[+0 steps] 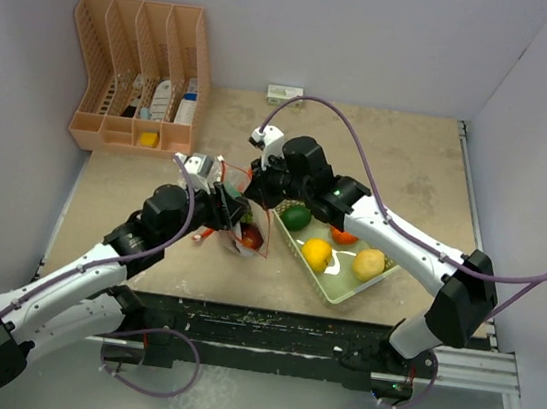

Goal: Place the food in the zip-top bag and seal the zipper
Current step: Adjust the zipper food storage bag at the center of the board.

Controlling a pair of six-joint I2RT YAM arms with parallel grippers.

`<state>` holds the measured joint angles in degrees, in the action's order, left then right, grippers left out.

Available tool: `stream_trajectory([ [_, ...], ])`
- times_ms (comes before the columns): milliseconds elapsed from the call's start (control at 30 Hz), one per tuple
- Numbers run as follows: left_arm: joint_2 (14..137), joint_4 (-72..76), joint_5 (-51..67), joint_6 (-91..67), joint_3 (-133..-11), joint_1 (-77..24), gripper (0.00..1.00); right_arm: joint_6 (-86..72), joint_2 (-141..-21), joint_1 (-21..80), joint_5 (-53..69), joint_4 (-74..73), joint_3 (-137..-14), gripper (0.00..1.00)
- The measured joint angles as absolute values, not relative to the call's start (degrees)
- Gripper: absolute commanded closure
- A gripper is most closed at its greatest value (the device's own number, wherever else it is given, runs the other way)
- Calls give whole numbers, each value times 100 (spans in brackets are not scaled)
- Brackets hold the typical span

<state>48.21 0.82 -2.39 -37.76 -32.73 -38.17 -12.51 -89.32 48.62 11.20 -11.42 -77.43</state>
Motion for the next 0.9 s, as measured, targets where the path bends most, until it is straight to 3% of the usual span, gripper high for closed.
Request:
stream_trajectory([
  [67, 4788, 274, -78, -3607, -3277, -3817, 35, -1146, -8932, 4862, 1238, -1079, -7738, 100],
  [167, 4567, 196, 34, -3210, -3371, -3817, 3, -991, -8932, 4829, 1402, -996, -7738, 100],
  [200, 4471, 104, 43, -3052, -3457, -3817, 0, -934, -8930, 4821, 1466, -976, -7736, 100],
  [567, 2790, -607, -781, -1535, -4254, -3828, 1, -132, -8868, 4650, 2078, -880, -7612, 100],
  [700, 2585, -191, -1055, -1048, -3913, -3828, 1, 309, -8680, 4567, 2383, -1031, -7544, 100],
  [800, 2536, 237, -1039, -508, -3444, -3828, 9, 622, -8495, 4477, 2650, -1131, -7526, 100],
  [900, 2655, 322, -878, 180, -3216, -3828, 10, 834, -8344, 4311, 2987, -1173, -7478, 100],
])
